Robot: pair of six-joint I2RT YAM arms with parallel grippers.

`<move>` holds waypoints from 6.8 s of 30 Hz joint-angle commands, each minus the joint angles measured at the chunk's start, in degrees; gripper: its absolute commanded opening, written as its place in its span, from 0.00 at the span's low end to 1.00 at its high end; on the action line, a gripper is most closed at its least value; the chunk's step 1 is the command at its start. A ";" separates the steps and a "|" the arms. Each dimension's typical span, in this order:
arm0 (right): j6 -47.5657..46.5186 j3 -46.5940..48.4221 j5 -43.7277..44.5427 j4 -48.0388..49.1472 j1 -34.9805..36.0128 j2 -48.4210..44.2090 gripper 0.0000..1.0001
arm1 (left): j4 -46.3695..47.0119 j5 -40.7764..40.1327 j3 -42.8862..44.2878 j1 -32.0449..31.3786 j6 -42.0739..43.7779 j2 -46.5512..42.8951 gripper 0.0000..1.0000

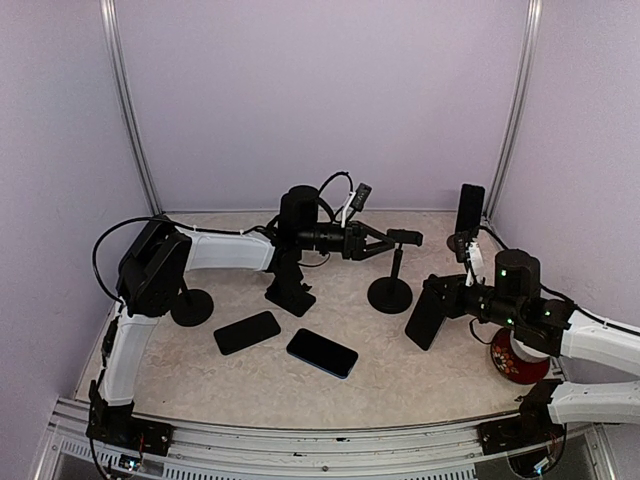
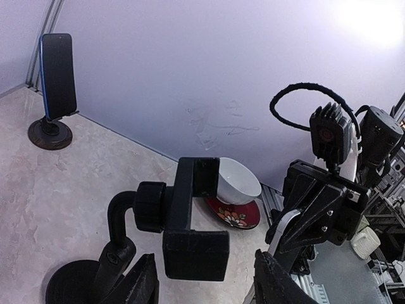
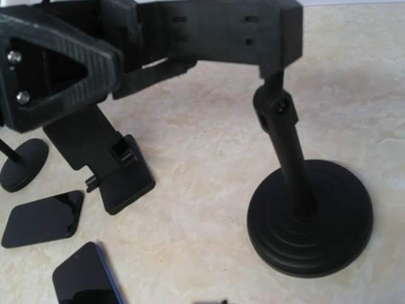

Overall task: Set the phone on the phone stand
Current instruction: Move the phone stand to the center of the board, then install the phone onto the phone stand.

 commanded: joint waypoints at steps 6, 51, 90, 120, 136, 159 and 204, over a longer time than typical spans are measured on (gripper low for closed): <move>0.43 0.14 -0.31 4.10 -0.74 -0.62 0.00 | 0.53 0.54 1.16 0.89 1.13 -2.66 0.52; 1.43 -1.63 -1.13 5.12 -1.10 -0.96 0.00 | -4.50 -0.23 5.48 0.63 4.16 -0.68 0.50; -6.52 2.85 -6.66 2.97 -1.54 -1.48 0.00 | -5.43 0.09 1.76 0.38 4.70 -4.53 0.00; -12.73 15.12 -50.47 12.57 -1.45 5.46 0.00 | 2.32 8.82 -17.33 -9.36 6.74 -19.18 0.00; -10.15 10.62 -53.41 19.73 -1.45 8.43 0.00 | 8.00 10.73 -24.35 -10.97 5.78 -24.16 0.00; -12.31 8.92 -48.13 13.47 -1.45 7.02 0.00 | 3.71 7.88 -25.08 -10.92 8.58 -26.86 0.00; -12.31 7.99 -44.95 9.86 -4.08 8.37 0.00 | 3.06 3.89 -32.87 -9.30 10.63 -34.42 0.00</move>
